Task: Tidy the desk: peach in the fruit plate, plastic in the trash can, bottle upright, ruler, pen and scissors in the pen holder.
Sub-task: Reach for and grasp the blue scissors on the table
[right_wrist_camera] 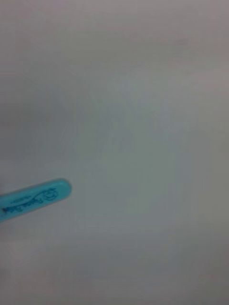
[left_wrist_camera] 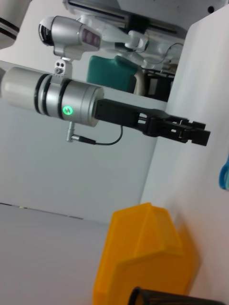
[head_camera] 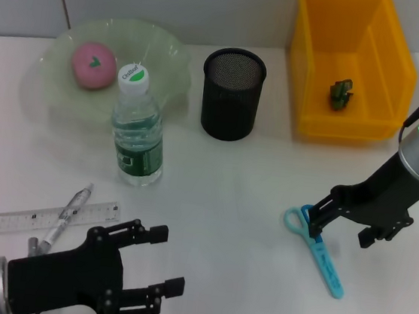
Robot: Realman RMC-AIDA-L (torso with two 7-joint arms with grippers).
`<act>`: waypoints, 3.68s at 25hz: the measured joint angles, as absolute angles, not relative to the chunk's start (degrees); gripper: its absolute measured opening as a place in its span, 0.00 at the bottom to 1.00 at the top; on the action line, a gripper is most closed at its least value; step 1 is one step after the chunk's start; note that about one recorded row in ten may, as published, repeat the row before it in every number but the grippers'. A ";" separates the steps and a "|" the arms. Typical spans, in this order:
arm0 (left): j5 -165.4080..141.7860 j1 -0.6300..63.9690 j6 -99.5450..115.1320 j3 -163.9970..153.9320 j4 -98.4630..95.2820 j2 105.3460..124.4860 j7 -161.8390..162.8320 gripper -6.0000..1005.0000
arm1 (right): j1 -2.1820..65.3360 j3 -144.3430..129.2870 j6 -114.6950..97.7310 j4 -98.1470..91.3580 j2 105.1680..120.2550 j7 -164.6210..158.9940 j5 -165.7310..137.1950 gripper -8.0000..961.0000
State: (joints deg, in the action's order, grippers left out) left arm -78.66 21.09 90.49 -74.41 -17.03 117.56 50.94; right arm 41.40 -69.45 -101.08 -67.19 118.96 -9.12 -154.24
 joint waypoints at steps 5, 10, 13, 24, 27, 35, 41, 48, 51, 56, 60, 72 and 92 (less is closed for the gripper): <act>-78.66 21.70 89.30 -75.41 -17.15 117.51 52.01 0.78 | 41.32 -69.41 -98.85 -65.51 119.00 -6.27 -154.21 0.85; -78.66 21.66 89.28 -74.93 -17.46 117.73 52.04 0.78 | 43.43 -68.60 -98.21 -61.46 118.60 -5.17 -154.20 0.85; -78.66 21.46 89.21 -74.82 -17.66 117.91 52.04 0.78 | 43.84 -67.41 -98.21 -60.13 118.47 -2.48 -154.21 0.85; -78.66 22.05 86.35 -77.11 -17.83 118.22 52.45 0.78 | 45.27 -66.91 -98.04 -56.95 117.75 -0.11 -154.64 0.85; -78.66 22.33 85.82 -77.29 -17.89 118.22 52.78 0.78 | 45.27 -66.88 -97.56 -56.65 117.75 -0.01 -154.66 0.85; -78.66 22.32 85.86 -77.27 -18.40 118.21 52.70 0.78 | 45.22 -67.50 -98.03 -56.55 117.89 0.09 -154.76 0.85; -78.66 22.28 85.84 -77.31 -18.46 118.26 52.81 0.78 | 45.37 -68.24 -97.93 -56.54 118.00 0.18 -155.08 0.85; -78.66 22.20 85.75 -77.34 -18.46 118.39 52.82 0.78 | 47.16 -70.18 -97.42 -53.82 117.83 0.19 -156.47 0.85; -78.66 22.20 85.75 -77.34 -18.46 118.42 52.82 0.78 | 48.16 -70.42 -97.26 -52.71 117.77 0.18 -156.89 0.85; -78.66 22.23 85.75 -77.28 -18.43 118.48 52.82 0.78 | 49.52 -71.40 -96.54 -51.51 117.65 0.19 -156.89 0.85; -78.66 22.23 85.75 -77.21 -18.43 118.47 52.83 0.78 | 50.60 -71.60 -96.05 -50.12 117.59 0.19 -156.89 0.85; -78.66 22.02 85.85 -77.34 -18.39 118.47 52.50 0.78 | 52.27 -73.73 -94.93 -47.75 118.14 -0.07 -157.71 0.85; -78.66 21.93 85.69 -77.34 -17.94 118.65 52.50 0.78 | 56.16 -75.16 -91.53 -41.45 118.08 0.22 -158.23 0.85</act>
State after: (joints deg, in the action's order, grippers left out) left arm -78.66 21.93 85.69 -77.34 -17.94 118.65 52.50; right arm 56.16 -75.16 -91.53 -41.45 118.08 0.22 -158.23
